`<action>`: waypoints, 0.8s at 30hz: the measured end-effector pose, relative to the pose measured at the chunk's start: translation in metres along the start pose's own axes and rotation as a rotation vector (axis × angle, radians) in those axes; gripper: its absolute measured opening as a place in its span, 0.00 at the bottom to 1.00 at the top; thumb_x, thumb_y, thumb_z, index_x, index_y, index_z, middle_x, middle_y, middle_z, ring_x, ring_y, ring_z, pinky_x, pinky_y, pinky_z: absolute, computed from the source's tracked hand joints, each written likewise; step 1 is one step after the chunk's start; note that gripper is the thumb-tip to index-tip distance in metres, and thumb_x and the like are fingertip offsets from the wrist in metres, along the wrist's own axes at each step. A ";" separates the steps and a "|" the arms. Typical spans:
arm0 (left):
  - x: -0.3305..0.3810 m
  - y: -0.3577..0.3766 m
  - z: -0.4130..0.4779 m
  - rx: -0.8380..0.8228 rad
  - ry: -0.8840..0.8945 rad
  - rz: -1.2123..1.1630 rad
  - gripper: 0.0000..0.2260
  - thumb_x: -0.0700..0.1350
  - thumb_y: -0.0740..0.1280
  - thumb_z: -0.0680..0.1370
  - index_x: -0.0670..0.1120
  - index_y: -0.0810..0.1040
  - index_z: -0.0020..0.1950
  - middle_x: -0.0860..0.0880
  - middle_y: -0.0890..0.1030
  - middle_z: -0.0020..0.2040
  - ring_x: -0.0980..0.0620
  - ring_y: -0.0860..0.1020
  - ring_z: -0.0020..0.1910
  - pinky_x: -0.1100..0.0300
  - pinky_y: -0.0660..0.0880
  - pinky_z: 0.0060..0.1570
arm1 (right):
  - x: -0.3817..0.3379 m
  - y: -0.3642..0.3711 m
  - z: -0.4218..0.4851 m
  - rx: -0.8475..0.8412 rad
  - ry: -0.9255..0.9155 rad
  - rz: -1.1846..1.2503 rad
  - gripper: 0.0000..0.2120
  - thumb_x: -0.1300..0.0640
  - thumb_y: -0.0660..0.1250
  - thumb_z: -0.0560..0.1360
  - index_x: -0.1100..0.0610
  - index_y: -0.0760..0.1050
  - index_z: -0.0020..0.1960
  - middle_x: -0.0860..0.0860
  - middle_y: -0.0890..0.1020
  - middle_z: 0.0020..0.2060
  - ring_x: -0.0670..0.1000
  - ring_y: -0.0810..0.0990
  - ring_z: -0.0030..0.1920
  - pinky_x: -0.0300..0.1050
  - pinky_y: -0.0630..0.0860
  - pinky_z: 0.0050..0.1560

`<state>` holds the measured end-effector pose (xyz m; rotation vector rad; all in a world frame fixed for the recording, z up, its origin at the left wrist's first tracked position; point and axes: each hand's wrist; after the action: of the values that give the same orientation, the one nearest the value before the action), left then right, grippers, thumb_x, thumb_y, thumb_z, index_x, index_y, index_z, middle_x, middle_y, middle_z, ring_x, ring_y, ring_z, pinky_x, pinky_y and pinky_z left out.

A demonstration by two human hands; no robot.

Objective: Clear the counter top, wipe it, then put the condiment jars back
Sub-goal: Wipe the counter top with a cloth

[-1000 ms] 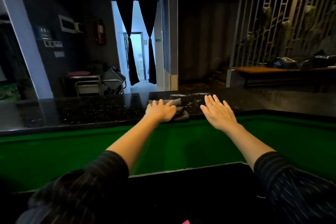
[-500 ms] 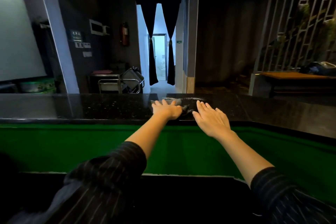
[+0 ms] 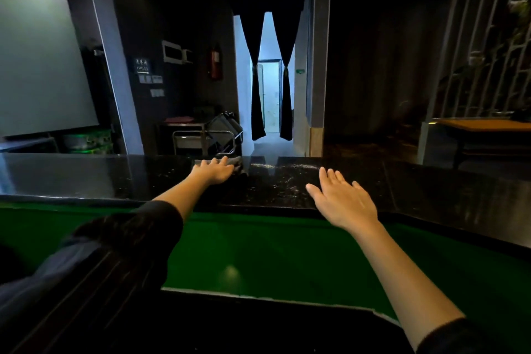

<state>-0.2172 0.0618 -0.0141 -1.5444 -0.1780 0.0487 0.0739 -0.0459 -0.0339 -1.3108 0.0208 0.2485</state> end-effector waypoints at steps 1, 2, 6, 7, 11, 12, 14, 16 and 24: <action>0.010 -0.001 0.006 -0.008 0.006 -0.010 0.27 0.61 0.45 0.80 0.54 0.48 0.78 0.42 0.50 0.79 0.36 0.50 0.76 0.40 0.48 0.74 | 0.000 0.001 0.001 0.010 0.011 -0.014 0.32 0.39 0.41 0.81 0.55 0.45 0.79 0.53 0.52 0.78 0.51 0.51 0.78 0.55 0.52 0.75; 0.020 -0.001 0.012 -0.013 0.039 -0.009 0.27 0.62 0.45 0.80 0.57 0.49 0.78 0.42 0.50 0.79 0.35 0.50 0.76 0.39 0.48 0.73 | 0.000 0.002 0.002 0.015 0.024 -0.024 0.32 0.39 0.42 0.81 0.55 0.46 0.79 0.53 0.53 0.78 0.52 0.52 0.78 0.55 0.53 0.75; 0.082 0.003 0.020 -0.059 0.226 0.007 0.24 0.63 0.44 0.78 0.65 0.49 0.76 0.44 0.50 0.79 0.36 0.50 0.76 0.35 0.46 0.72 | -0.001 0.003 0.003 0.020 0.051 -0.026 0.32 0.39 0.42 0.81 0.56 0.47 0.79 0.53 0.54 0.78 0.52 0.53 0.78 0.55 0.54 0.74; 0.100 0.004 0.012 -0.068 0.277 0.020 0.24 0.62 0.45 0.80 0.64 0.49 0.76 0.44 0.51 0.79 0.35 0.50 0.76 0.35 0.47 0.72 | -0.001 0.003 0.003 0.025 0.051 -0.023 0.32 0.40 0.43 0.81 0.56 0.47 0.79 0.53 0.54 0.78 0.52 0.52 0.78 0.55 0.53 0.74; 0.119 0.006 -0.006 -0.090 0.509 0.104 0.22 0.55 0.45 0.83 0.58 0.51 0.78 0.43 0.52 0.79 0.37 0.51 0.76 0.38 0.49 0.73 | 0.002 0.000 0.001 0.019 0.039 -0.017 0.30 0.41 0.43 0.82 0.56 0.48 0.79 0.51 0.53 0.78 0.50 0.48 0.78 0.55 0.49 0.76; 0.108 0.005 -0.005 -0.085 0.542 0.095 0.22 0.53 0.46 0.83 0.56 0.52 0.78 0.44 0.53 0.78 0.38 0.53 0.76 0.39 0.50 0.73 | 0.003 0.000 0.000 0.012 0.037 -0.011 0.30 0.42 0.42 0.82 0.56 0.48 0.79 0.51 0.53 0.78 0.49 0.47 0.78 0.55 0.48 0.76; 0.072 0.002 0.005 -0.075 0.527 0.005 0.22 0.51 0.49 0.83 0.57 0.54 0.77 0.46 0.56 0.78 0.42 0.57 0.75 0.43 0.52 0.73 | 0.003 -0.001 -0.001 -0.001 0.037 -0.011 0.30 0.42 0.42 0.82 0.56 0.47 0.79 0.51 0.52 0.78 0.49 0.46 0.78 0.55 0.47 0.76; 0.024 0.000 0.022 -0.047 0.427 -0.060 0.24 0.54 0.50 0.80 0.58 0.56 0.77 0.46 0.60 0.77 0.43 0.62 0.73 0.44 0.56 0.73 | 0.002 -0.001 -0.002 0.011 0.037 -0.020 0.30 0.41 0.41 0.82 0.56 0.47 0.79 0.50 0.52 0.78 0.49 0.46 0.78 0.55 0.48 0.77; -0.041 0.000 0.083 -0.057 0.143 -0.100 0.25 0.54 0.50 0.81 0.57 0.49 0.78 0.47 0.52 0.79 0.41 0.51 0.77 0.43 0.47 0.74 | -0.003 -0.001 -0.004 0.037 0.052 -0.052 0.31 0.40 0.41 0.82 0.55 0.46 0.79 0.50 0.52 0.78 0.48 0.47 0.78 0.54 0.50 0.76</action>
<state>-0.2692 0.1377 -0.0162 -1.5873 -0.1432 -0.1466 0.0713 -0.0503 -0.0330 -1.2788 0.0351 0.1688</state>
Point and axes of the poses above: each hand's wrist, its own z-axis towards the middle knuckle, its own y-axis out of the palm, x = y × z
